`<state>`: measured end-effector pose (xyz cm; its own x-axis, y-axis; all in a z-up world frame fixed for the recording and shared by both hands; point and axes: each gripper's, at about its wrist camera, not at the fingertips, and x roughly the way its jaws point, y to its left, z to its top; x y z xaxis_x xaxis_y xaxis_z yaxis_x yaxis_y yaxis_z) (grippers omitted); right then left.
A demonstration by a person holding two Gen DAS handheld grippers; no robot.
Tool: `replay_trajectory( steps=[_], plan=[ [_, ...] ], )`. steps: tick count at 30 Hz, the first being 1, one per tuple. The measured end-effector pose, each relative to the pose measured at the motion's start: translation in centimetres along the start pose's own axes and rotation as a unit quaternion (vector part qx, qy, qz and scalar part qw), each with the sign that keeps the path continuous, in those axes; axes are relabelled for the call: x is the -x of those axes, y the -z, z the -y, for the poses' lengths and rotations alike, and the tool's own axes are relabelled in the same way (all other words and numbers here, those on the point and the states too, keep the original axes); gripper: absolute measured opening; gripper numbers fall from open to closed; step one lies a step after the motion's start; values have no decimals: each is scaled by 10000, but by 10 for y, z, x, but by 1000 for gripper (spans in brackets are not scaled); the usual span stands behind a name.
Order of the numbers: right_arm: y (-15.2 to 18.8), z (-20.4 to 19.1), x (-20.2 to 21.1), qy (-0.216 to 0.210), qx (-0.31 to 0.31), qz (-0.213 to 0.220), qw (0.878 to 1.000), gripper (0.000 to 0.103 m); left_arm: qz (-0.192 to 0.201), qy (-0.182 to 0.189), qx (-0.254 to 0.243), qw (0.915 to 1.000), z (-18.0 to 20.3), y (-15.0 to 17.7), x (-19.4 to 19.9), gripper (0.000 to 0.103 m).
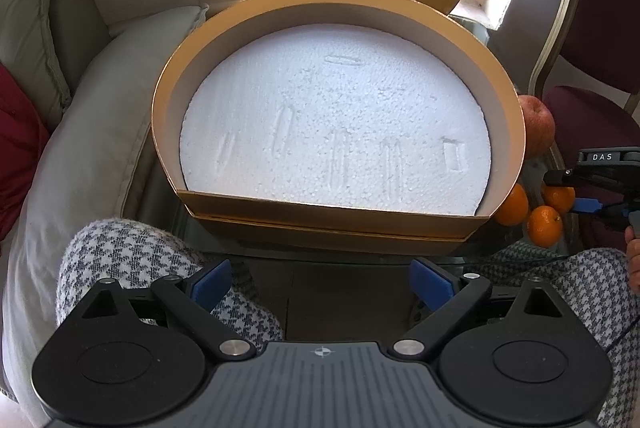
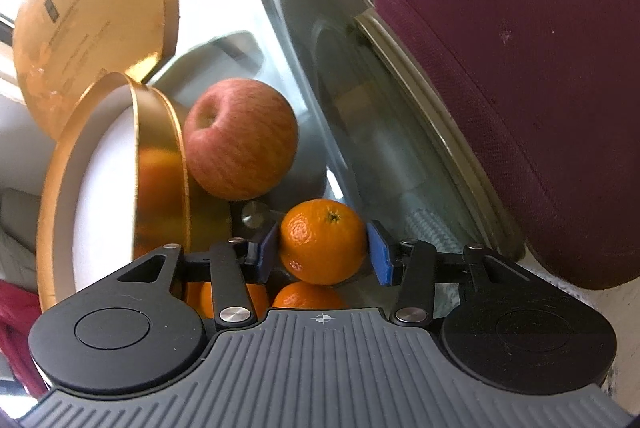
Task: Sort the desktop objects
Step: 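Grasp a mandarin with the right tool and lift it over the box, then lower the mandarin onto the white foam and open the right tool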
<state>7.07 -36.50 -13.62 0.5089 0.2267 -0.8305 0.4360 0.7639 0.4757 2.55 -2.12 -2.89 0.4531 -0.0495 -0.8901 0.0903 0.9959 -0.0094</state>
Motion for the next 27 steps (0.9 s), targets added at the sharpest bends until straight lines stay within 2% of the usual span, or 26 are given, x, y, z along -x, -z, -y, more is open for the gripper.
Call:
replay_trajectory(
  steps=[5,10,14,19,23,27],
  plan=[
    [4,-35,31,25,441,360,9984,49,241,12,124,9996,-12,-2,9,96],
    [14,-103,56,-376,1372,701,9873,49,465,-25,427,9980,-37,-8,16,96],
    [37,-171,47,-740,2451,559,9650,49,664,-214,825,9941,-70,-12,22,96],
    [73,-239,-16,-533,3461,23,9367,49,707,-441,1312,9879,-111,-11,22,96],
    [102,-275,-55,-525,3989,-302,9150,49,636,-543,1644,9828,-134,-5,20,96],
    [127,-292,-68,-560,4549,-287,8883,49,609,-588,1821,9796,-145,-1,19,96]
  ],
)
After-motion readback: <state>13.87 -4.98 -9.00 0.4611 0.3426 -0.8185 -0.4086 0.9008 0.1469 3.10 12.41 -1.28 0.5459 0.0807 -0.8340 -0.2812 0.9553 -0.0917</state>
